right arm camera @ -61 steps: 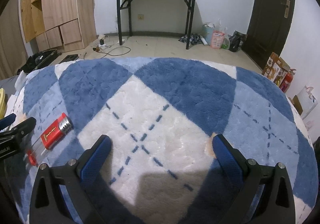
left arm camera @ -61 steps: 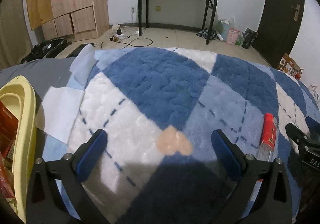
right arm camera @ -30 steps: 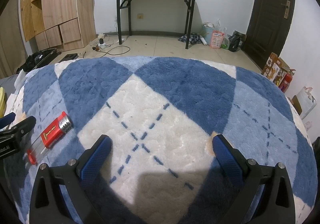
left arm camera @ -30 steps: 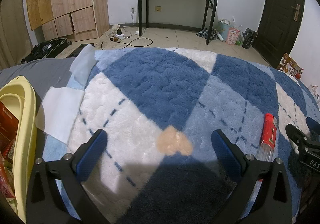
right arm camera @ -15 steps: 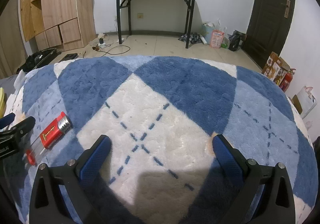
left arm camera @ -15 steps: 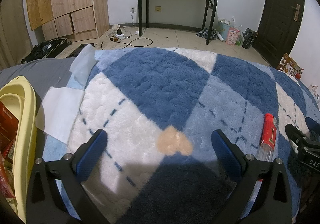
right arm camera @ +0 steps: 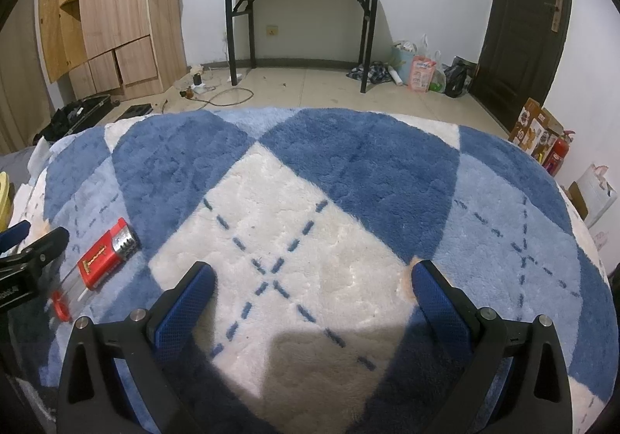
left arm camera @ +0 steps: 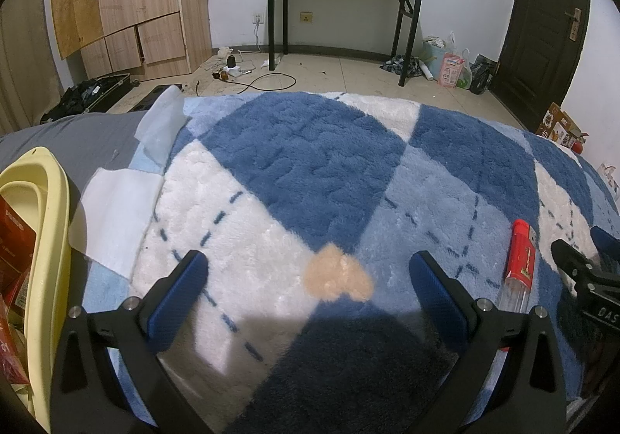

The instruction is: Organize rigid objects

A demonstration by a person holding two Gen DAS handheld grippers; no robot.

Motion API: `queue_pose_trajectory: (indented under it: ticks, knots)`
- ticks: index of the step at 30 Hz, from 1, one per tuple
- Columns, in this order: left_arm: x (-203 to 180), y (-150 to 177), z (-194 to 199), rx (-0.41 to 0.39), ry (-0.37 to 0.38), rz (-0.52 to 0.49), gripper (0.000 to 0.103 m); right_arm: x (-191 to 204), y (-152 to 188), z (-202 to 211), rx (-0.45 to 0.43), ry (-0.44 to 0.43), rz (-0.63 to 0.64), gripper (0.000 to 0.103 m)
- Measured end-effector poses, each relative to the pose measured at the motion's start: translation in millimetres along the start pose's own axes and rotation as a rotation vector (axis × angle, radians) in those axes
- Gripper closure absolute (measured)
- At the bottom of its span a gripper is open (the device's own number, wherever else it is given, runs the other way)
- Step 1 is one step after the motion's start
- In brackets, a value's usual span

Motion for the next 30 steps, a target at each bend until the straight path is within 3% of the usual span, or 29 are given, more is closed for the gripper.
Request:
queue_pose_trajectory:
  ticks: [16, 25, 27, 30]
  knots:
    - [-1, -2, -1, 0.002, 0.005, 0.004, 0.000, -4, 0, 4, -0.009, -0.030, -0.015, 0.000]
    - [-2, -8, 3, 0.052, -0.021, -0.056, 0.000, -3, -3, 3, 0.007, -0.026, 0.001, 0.000]
    - [-9, -15, 14, 0.066, 0.019, -0.081, 0.000, -4, -5, 12, 0.018, -0.071, -0.004, 0.000]
    - [-27, -36, 40, 0.041, 0.117, -0.119, 0.000, -5, -26, 52, -0.051, -0.166, 0.027, 0.000]
Point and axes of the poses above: each gripper's, at about its wrist camera, not at the fingertips, and z roughly against the way its jaws point, x to its left, y to its underside, the point moved 9 cm from there along -z, roughly the way its jaws point
